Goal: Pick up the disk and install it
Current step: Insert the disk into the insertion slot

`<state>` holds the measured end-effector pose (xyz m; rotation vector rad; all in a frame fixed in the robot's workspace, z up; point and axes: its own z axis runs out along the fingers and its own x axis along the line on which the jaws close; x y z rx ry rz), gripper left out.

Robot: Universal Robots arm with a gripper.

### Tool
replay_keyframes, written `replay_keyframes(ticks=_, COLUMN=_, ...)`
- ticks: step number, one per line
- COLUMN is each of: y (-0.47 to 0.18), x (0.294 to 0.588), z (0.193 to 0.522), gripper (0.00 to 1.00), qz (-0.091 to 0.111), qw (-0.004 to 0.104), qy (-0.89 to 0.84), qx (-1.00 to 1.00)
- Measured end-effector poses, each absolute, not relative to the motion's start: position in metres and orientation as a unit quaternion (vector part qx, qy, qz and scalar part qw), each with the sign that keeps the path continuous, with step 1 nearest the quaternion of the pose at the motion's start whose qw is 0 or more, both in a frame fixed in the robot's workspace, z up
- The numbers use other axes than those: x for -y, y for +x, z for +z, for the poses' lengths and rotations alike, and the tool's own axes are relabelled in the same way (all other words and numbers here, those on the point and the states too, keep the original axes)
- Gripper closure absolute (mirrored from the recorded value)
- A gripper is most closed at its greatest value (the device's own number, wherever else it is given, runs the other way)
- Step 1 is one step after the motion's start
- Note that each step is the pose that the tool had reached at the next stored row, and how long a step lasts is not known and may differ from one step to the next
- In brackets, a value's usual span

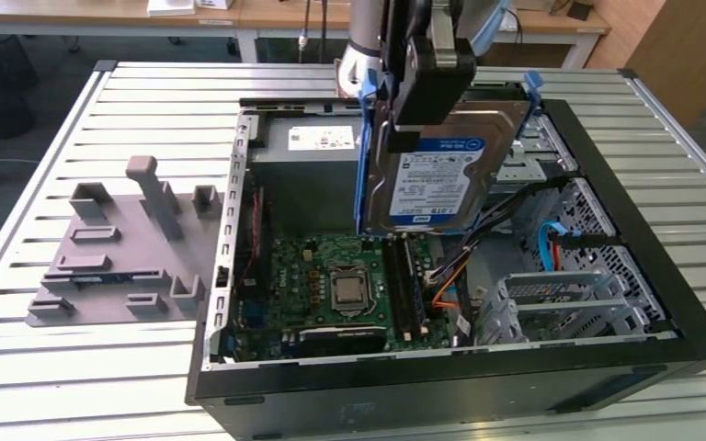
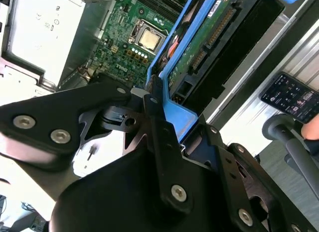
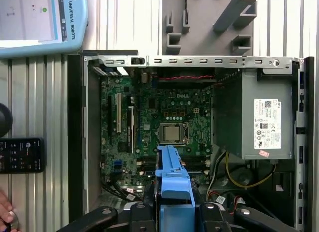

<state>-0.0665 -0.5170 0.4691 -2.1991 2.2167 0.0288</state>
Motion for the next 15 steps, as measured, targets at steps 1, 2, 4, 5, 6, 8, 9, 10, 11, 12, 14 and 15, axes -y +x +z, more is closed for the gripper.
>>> replay_keyframes(ticks=1, y=-0.067, x=0.517, z=0.469, gripper=0.64, qz=0.009, qw=0.009, qy=-0.704, qx=-0.710)
replay_keyframes(ticks=2, y=-0.067, x=0.517, z=0.469, gripper=0.64, qz=0.009, qw=0.009, qy=-0.704, qx=-0.710)
replay_keyframes(ticks=4, y=-0.066, x=0.518, z=0.469, gripper=0.64, qz=0.009, qw=0.009, qy=-0.704, qx=-0.710)
replay_keyframes(ticks=5, y=-0.066, x=0.519, z=0.469, gripper=0.64, qz=0.009, qw=0.009, qy=-0.704, qx=-0.710)
replay_keyframes(ticks=6, y=-0.066, x=0.522, z=0.469, gripper=0.64, qz=0.009, qw=0.009, qy=-0.704, qx=-0.710)
replay_keyframes(ticks=8, y=-0.066, x=0.529, z=0.469, gripper=0.64, qz=0.009, qw=0.009, qy=-0.704, qx=-0.710)
replay_keyframes(ticks=9, y=-0.066, x=0.533, z=0.468, gripper=0.64, qz=0.009, qw=0.009, qy=-0.704, qx=-0.710)
replay_keyframes(ticks=10, y=-0.066, x=0.535, z=0.468, gripper=0.64, qz=0.009, qw=0.009, qy=-0.704, qx=-0.710)
replay_keyframes(ticks=11, y=-0.066, x=0.537, z=0.468, gripper=0.64, qz=0.009, qw=0.009, qy=-0.704, qx=-0.710)
replay_keyframes(ticks=12, y=-0.066, x=0.537, z=0.468, gripper=0.64, qz=0.009, qw=0.009, qy=-0.704, qx=-0.710)
replay_keyframes(ticks=14, y=-0.063, x=0.537, z=0.468, gripper=0.64, qz=0.009, qw=0.009, qy=-0.704, qx=-0.710)
replay_keyframes(ticks=15, y=-0.059, x=0.537, z=0.468, gripper=0.64, qz=0.009, qw=0.009, qy=-0.704, qx=-0.710)
